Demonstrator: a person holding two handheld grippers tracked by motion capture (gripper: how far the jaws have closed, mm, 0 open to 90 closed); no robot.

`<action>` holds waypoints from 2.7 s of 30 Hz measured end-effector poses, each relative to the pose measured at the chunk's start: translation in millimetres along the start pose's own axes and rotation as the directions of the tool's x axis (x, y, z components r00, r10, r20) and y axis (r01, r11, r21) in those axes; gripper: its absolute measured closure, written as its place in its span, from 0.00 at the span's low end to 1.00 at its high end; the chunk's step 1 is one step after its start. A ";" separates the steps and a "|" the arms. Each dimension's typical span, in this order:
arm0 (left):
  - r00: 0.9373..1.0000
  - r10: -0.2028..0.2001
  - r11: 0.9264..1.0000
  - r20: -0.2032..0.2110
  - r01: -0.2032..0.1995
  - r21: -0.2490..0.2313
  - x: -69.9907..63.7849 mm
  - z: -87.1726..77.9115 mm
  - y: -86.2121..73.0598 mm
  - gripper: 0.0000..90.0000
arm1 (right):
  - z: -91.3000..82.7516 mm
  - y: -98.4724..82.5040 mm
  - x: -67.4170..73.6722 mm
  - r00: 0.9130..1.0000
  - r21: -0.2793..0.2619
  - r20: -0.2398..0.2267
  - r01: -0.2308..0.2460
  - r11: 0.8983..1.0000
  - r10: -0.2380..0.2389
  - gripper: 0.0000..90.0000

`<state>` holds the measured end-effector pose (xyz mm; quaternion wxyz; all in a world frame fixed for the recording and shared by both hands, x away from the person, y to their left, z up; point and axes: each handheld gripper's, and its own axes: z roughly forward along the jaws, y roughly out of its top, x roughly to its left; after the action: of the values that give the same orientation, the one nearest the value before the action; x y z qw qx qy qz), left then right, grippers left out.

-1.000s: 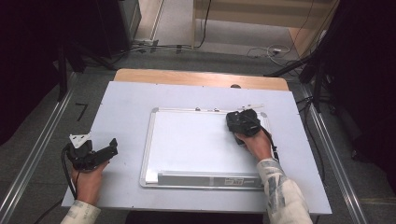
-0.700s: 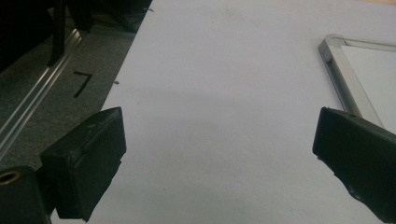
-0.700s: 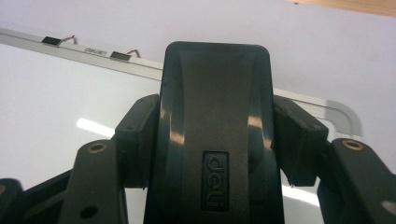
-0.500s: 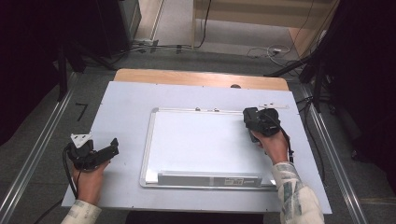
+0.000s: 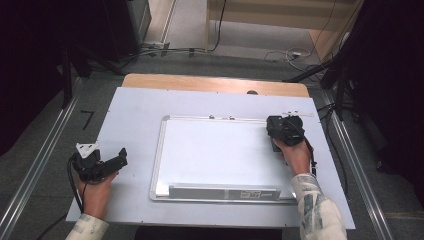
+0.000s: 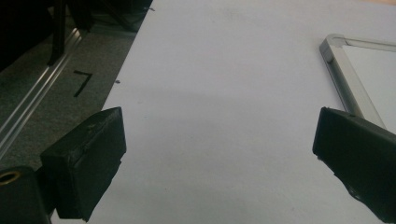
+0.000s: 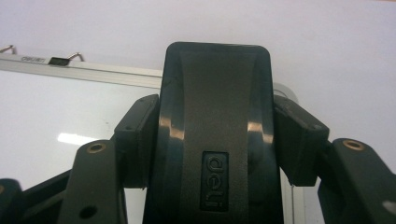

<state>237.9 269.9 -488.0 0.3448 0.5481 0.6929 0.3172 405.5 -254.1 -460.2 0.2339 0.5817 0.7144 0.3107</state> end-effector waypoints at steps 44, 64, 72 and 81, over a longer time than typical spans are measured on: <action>1.000 -0.002 1.000 -0.005 0.002 0.000 2.7 -1.2 -0.7 0.03 | -28.4 -32.5 -13.3 0.997 -0.069 -0.060 -0.048 0.996 0.044 0.26; 1.000 0.000 1.000 -0.014 0.000 0.001 3.8 -1.1 -0.2 0.03 | -87.5 -78.9 -37.3 0.992 -0.134 -0.123 -0.039 0.990 0.022 0.22; 1.000 -0.011 1.000 -0.018 0.010 -0.004 5.5 -0.8 -0.1 0.03 | -99.0 -92.5 -46.8 0.993 -0.143 -0.116 -0.037 0.989 0.021 0.22; 1.000 -0.009 1.000 -0.019 0.009 -0.003 5.9 -1.1 -0.1 0.03 | -106.8 -106.8 -59.4 0.996 -0.142 -0.082 -0.037 0.989 0.026 0.21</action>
<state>236.0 275.6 -488.2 0.3404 0.5415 0.6982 0.3217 270.7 -344.4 -463.8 0.2416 0.5617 0.6896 0.3881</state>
